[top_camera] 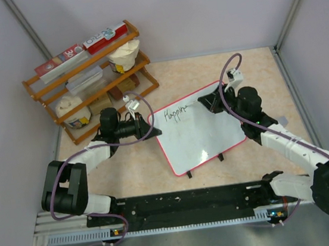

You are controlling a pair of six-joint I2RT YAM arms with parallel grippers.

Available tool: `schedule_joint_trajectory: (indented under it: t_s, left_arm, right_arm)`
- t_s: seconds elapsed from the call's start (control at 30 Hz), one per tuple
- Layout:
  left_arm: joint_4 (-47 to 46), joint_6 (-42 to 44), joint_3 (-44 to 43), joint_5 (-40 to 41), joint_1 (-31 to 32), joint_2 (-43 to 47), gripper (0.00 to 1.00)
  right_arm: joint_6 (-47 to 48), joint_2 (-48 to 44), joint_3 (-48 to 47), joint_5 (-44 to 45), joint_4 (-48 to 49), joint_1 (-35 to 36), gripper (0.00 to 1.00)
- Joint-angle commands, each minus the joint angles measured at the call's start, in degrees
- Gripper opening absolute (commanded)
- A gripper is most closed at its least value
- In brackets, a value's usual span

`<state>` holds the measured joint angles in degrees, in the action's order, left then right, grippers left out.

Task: Write a sentence on the whiteboard

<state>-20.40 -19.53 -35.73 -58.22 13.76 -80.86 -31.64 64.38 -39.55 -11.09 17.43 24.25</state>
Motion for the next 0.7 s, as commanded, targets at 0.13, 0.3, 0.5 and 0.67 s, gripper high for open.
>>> schedule_joint_trajectory:
  t_s: [0.13,0.3,0.5,0.67]
  left_arm:
    - [1.6,8.1,0.22,2.67,1.53,-0.62,0.0]
    - [1.59,8.1,0.22,2.67,1.53,-0.62,0.0]
    - [1.68,8.19,0.31,2.84,1.53,-0.53,0.0]
    - [1.68,8.19,0.22,2.76,1.53,-0.53,0.0]
  right_arm:
    - [1.31,0.13,-1.32,-1.56,-0.9,-0.52,0.0]
    - [2.02,-0.48,-0.79,-1.65,-2.14,-0.52,0.0]
    - [2.81,-1.71,-0.09,-0.51,-3.45,-0.43,0.0]
    - [3.25,-2.59,0.18,0.54,-4.33,-0.52,0.0]
